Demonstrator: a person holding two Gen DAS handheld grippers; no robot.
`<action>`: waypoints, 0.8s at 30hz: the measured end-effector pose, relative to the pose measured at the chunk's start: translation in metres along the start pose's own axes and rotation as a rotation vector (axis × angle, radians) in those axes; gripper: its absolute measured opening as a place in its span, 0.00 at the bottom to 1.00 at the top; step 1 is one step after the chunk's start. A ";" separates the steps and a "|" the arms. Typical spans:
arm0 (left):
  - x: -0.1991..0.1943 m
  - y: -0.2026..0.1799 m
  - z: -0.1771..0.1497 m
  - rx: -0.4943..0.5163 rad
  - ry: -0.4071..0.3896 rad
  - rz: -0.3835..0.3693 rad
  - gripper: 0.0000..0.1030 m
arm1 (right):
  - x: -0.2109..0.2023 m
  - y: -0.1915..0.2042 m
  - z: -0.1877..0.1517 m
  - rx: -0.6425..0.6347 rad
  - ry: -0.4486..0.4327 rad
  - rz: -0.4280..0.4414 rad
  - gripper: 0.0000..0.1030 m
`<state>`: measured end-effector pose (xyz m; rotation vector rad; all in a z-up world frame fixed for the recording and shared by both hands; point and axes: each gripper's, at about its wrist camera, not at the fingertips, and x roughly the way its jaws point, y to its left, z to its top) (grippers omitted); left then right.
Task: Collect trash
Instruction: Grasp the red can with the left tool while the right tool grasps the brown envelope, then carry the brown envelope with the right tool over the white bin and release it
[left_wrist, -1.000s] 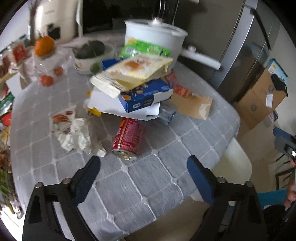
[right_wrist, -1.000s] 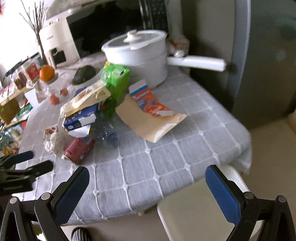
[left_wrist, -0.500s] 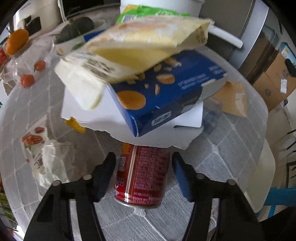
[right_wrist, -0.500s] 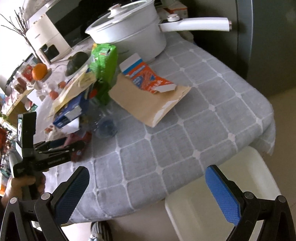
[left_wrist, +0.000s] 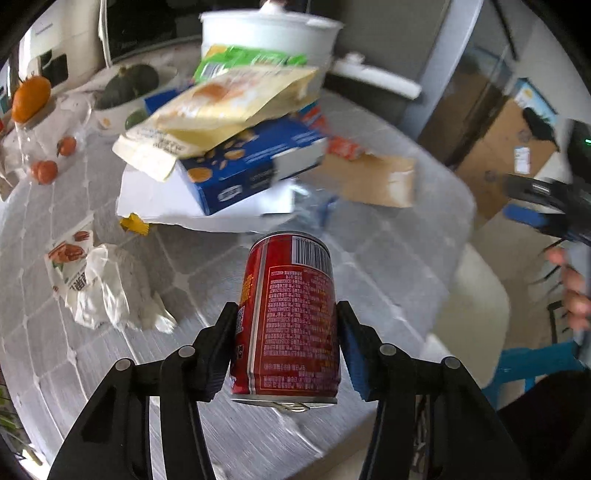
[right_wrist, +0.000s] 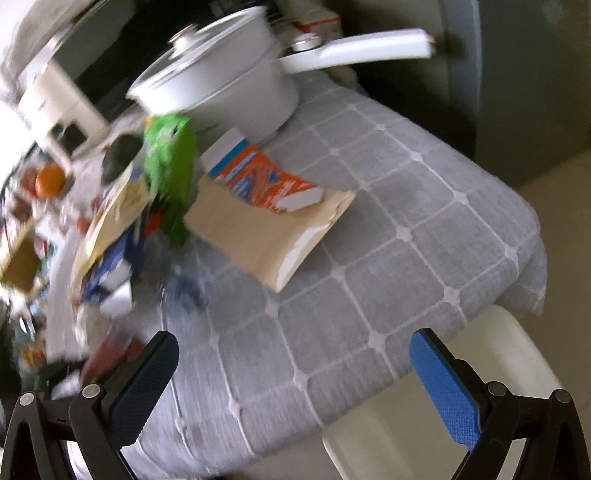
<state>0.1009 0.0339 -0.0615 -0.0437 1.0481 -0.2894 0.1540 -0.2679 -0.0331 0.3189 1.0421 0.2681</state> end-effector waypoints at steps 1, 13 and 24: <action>-0.007 -0.004 -0.005 0.001 -0.019 -0.015 0.54 | 0.005 -0.008 0.004 0.038 0.006 0.015 0.98; -0.073 -0.007 -0.007 -0.103 -0.248 -0.082 0.54 | 0.081 -0.037 0.018 0.290 0.082 0.214 0.59; -0.074 0.012 0.006 -0.149 -0.284 -0.049 0.54 | 0.135 -0.028 0.035 0.326 0.075 0.270 0.25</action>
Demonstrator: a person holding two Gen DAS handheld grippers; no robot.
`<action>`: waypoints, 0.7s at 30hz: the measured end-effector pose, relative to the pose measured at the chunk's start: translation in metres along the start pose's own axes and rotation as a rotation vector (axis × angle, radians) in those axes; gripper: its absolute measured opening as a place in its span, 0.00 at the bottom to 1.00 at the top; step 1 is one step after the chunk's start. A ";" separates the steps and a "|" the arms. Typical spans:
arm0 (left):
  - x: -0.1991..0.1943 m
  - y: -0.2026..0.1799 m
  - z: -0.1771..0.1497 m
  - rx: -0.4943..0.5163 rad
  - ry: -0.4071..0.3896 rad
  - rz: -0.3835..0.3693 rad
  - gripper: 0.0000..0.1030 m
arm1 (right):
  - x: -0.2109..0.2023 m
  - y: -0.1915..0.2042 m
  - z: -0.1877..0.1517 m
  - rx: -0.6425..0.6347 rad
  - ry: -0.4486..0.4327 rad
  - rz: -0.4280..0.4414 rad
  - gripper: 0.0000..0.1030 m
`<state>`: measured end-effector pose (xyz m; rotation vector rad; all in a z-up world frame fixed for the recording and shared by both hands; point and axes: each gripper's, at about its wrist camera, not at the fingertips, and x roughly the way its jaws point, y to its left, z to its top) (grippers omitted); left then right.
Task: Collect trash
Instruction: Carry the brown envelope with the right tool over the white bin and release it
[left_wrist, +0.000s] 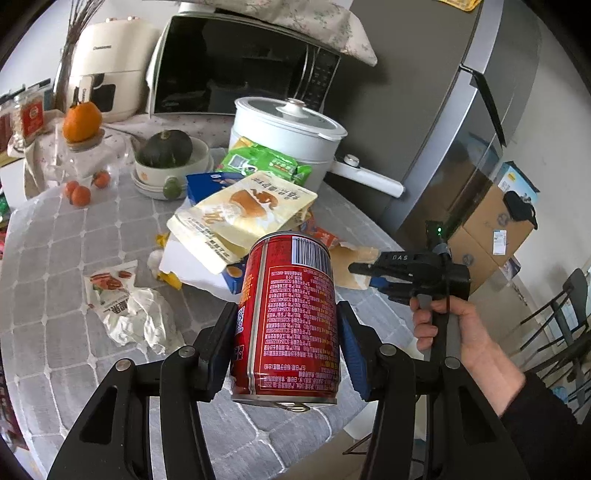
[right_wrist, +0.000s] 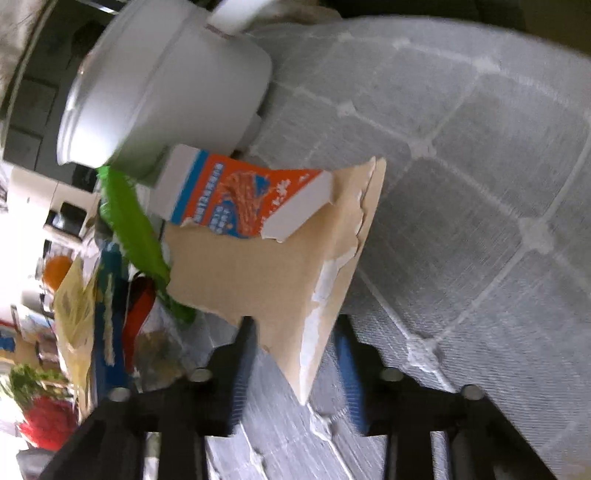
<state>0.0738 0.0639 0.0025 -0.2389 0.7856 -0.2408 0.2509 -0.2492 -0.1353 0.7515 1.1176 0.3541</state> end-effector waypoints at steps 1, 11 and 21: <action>0.000 0.002 0.000 -0.002 0.001 0.004 0.54 | 0.004 -0.001 -0.001 0.014 0.008 0.012 0.14; -0.005 0.005 0.003 -0.011 -0.011 -0.015 0.54 | -0.042 0.020 -0.010 -0.035 -0.069 -0.014 0.01; -0.009 -0.034 0.001 0.026 -0.026 -0.090 0.54 | -0.145 0.011 -0.044 -0.075 -0.133 -0.035 0.00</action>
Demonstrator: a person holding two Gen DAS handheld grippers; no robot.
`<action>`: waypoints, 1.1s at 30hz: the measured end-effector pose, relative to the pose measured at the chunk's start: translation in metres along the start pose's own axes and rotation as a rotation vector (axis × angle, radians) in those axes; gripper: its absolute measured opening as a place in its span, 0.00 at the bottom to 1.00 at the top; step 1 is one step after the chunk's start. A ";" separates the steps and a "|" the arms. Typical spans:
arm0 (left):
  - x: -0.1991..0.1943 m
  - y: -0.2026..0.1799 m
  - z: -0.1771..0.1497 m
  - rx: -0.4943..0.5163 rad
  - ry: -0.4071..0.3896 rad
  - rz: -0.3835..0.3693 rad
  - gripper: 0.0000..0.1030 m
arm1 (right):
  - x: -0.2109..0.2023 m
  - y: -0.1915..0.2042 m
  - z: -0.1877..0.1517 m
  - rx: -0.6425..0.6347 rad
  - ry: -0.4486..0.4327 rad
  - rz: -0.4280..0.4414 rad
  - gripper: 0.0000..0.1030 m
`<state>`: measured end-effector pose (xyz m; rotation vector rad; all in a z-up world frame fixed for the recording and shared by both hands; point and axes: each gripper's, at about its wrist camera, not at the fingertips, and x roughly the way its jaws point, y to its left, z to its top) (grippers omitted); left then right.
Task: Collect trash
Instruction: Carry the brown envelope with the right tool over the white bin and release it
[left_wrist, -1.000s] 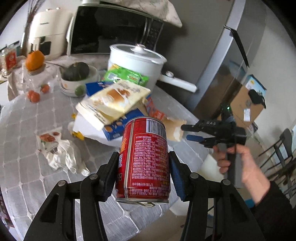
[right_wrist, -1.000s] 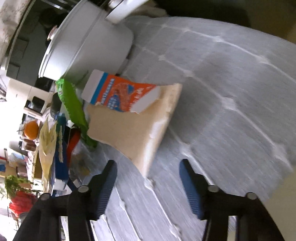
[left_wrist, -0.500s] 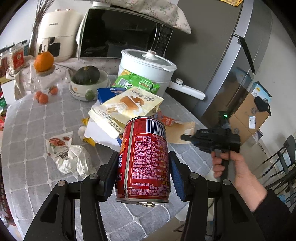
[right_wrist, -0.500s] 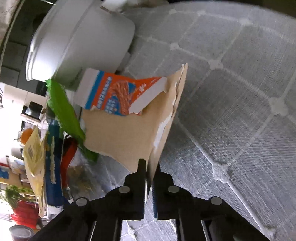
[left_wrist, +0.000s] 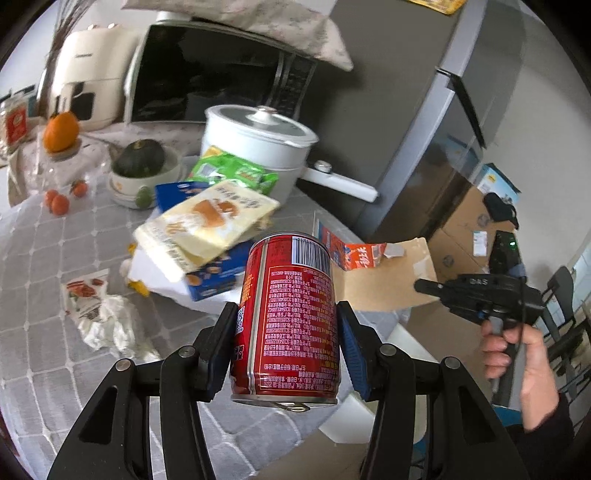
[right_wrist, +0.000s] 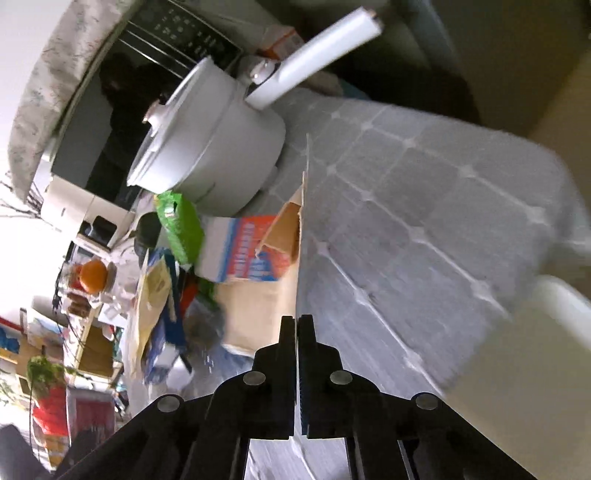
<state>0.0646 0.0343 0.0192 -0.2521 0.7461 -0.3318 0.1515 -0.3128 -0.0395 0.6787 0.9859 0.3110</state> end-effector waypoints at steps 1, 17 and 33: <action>0.001 -0.006 -0.001 0.010 0.002 -0.008 0.54 | -0.010 0.001 -0.004 -0.014 -0.006 -0.014 0.00; 0.050 -0.108 -0.032 0.181 0.129 -0.130 0.54 | -0.130 -0.059 -0.065 -0.093 -0.072 -0.289 0.00; 0.113 -0.161 -0.067 0.263 0.292 -0.133 0.54 | -0.056 -0.123 -0.073 -0.048 0.172 -0.483 0.01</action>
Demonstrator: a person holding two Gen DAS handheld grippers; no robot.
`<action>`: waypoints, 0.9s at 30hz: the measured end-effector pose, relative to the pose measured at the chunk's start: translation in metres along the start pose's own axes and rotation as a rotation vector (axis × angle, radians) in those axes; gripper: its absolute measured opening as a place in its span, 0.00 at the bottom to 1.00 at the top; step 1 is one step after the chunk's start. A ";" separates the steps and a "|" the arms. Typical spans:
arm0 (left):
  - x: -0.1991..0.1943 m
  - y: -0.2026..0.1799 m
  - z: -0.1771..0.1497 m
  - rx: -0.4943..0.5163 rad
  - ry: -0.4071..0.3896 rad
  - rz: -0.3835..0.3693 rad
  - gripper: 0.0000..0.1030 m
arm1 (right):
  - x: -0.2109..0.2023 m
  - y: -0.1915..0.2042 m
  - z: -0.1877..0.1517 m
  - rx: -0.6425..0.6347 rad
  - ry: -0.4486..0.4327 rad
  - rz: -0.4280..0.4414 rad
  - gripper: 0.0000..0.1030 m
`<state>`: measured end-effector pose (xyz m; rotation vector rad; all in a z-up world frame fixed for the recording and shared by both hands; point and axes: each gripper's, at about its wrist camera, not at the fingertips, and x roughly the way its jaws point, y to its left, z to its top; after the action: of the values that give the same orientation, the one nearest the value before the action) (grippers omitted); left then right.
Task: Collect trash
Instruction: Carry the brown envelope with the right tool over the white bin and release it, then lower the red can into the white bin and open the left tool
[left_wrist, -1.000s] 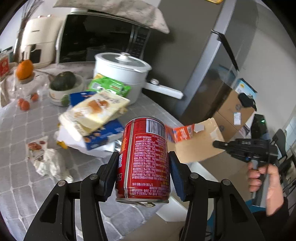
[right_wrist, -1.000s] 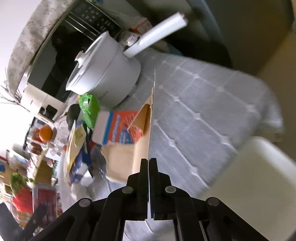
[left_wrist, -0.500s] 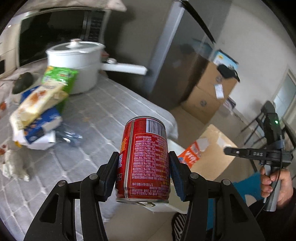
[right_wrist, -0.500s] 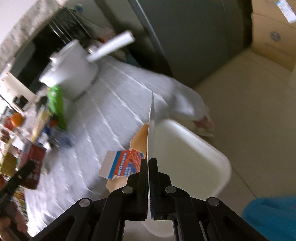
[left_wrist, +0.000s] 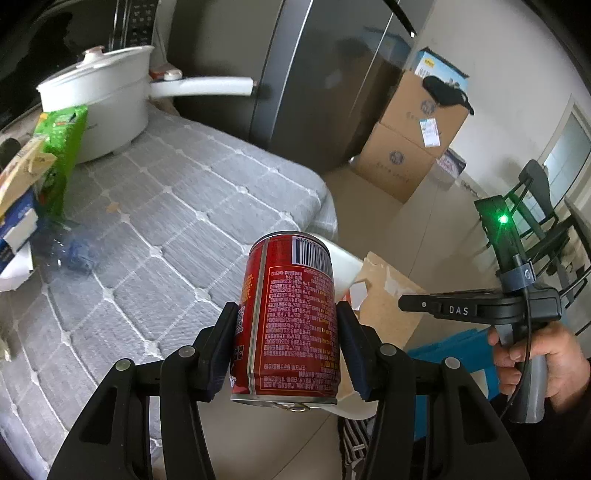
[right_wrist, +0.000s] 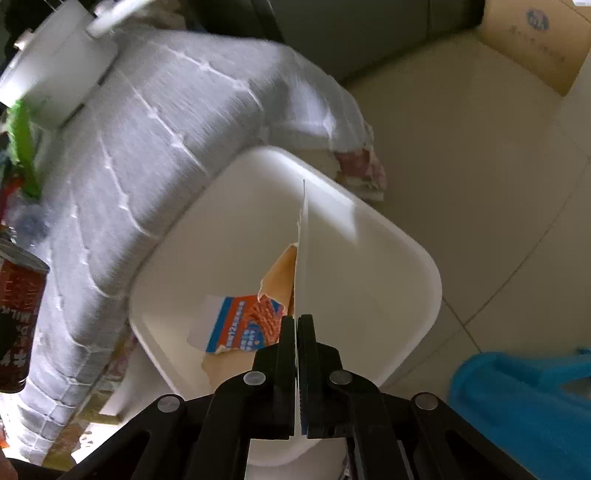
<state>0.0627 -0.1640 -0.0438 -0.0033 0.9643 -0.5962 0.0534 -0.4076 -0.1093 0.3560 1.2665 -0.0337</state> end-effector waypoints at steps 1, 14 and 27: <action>0.003 0.001 0.001 0.000 0.007 0.002 0.54 | 0.002 -0.001 0.001 0.000 0.009 -0.009 0.01; 0.044 -0.019 0.001 0.048 0.115 -0.008 0.54 | -0.039 -0.019 0.008 0.047 -0.112 -0.006 0.69; 0.105 -0.036 -0.013 0.082 0.255 0.023 0.54 | -0.048 -0.032 0.008 0.075 -0.125 -0.040 0.77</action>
<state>0.0806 -0.2409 -0.1226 0.1591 1.1841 -0.6245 0.0391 -0.4485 -0.0697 0.3875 1.1506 -0.1359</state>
